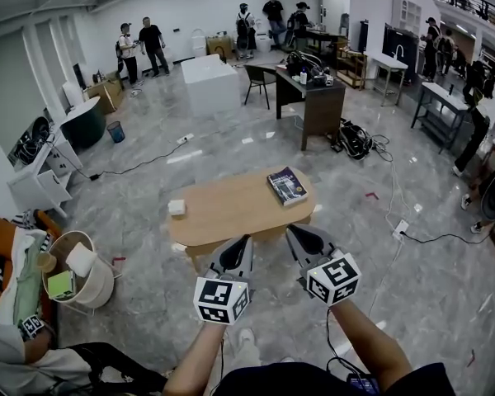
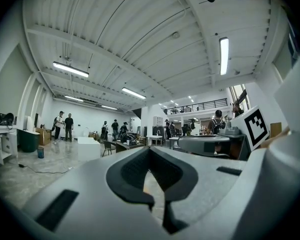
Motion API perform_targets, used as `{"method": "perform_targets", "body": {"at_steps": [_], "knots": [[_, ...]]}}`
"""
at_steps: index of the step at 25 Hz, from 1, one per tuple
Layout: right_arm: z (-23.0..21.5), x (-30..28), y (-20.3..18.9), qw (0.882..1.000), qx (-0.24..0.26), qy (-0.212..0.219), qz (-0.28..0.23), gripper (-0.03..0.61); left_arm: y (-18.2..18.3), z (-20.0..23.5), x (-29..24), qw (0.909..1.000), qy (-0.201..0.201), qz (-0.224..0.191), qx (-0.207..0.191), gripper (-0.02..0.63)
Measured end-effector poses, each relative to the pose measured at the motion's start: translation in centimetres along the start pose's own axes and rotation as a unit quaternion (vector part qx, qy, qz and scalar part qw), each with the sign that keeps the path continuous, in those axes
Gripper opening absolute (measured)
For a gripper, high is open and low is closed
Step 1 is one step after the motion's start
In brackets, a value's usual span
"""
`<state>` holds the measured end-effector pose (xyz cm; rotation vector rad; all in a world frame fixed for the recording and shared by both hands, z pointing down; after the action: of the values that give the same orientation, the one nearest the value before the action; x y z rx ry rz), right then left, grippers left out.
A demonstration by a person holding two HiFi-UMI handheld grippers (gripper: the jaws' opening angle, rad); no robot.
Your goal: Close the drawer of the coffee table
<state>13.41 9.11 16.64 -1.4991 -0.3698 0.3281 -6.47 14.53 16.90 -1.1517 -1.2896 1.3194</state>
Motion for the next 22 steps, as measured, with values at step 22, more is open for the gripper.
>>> {"method": "perform_targets", "body": {"at_steps": [22], "knots": [[0.9, 4.8, -0.5, 1.000, 0.004, 0.021, 0.000, 0.018, -0.2, -4.5, 3.2, 0.9998, 0.020, -0.003, -0.003, -0.002]]}}
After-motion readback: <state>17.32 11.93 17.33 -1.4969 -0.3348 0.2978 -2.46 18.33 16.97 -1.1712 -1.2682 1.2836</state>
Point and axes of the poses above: the fingertips, and each gripper's own axes: x backward along the fingers, z to its left, y out of its top, the point moved 10 cm from there along x, backward along the fingers, and after that the axes turned 15 degrees about y, right-handed, at the moved point
